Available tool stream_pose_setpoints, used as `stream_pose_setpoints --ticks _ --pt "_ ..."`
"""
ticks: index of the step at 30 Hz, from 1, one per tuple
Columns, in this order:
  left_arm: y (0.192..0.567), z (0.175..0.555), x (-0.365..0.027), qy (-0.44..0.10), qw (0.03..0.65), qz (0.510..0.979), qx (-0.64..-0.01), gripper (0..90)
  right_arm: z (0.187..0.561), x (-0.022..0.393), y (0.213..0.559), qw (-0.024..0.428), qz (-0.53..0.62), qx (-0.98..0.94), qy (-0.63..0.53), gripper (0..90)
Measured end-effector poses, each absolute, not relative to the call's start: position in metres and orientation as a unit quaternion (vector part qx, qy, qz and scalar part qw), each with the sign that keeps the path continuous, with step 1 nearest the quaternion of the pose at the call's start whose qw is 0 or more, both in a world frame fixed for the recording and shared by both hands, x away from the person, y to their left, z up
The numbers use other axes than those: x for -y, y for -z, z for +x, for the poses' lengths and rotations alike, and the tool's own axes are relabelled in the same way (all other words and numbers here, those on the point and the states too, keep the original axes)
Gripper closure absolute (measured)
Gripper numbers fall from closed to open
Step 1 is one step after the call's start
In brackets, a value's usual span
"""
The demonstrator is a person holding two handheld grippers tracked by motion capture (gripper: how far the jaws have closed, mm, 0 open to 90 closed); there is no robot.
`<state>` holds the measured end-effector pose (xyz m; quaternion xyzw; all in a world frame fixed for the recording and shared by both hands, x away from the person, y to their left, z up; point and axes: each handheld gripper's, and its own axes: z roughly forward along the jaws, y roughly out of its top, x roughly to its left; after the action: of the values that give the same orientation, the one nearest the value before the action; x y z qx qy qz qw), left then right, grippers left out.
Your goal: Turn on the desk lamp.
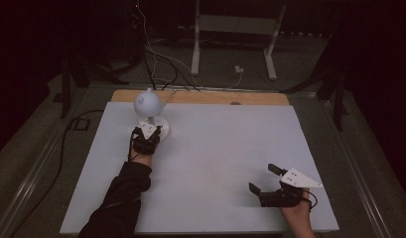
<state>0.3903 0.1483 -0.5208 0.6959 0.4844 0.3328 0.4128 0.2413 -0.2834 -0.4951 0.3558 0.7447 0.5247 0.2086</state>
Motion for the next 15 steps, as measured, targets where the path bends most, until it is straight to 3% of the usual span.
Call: stream_pose_setpoints --ticks 15 --pt "0.5284 0.3928 -0.1451 -0.337 0.404 0.7 -0.484 90.0 0.241 0.2837 0.4946 0.21 0.356 -0.744 -0.525 0.0"
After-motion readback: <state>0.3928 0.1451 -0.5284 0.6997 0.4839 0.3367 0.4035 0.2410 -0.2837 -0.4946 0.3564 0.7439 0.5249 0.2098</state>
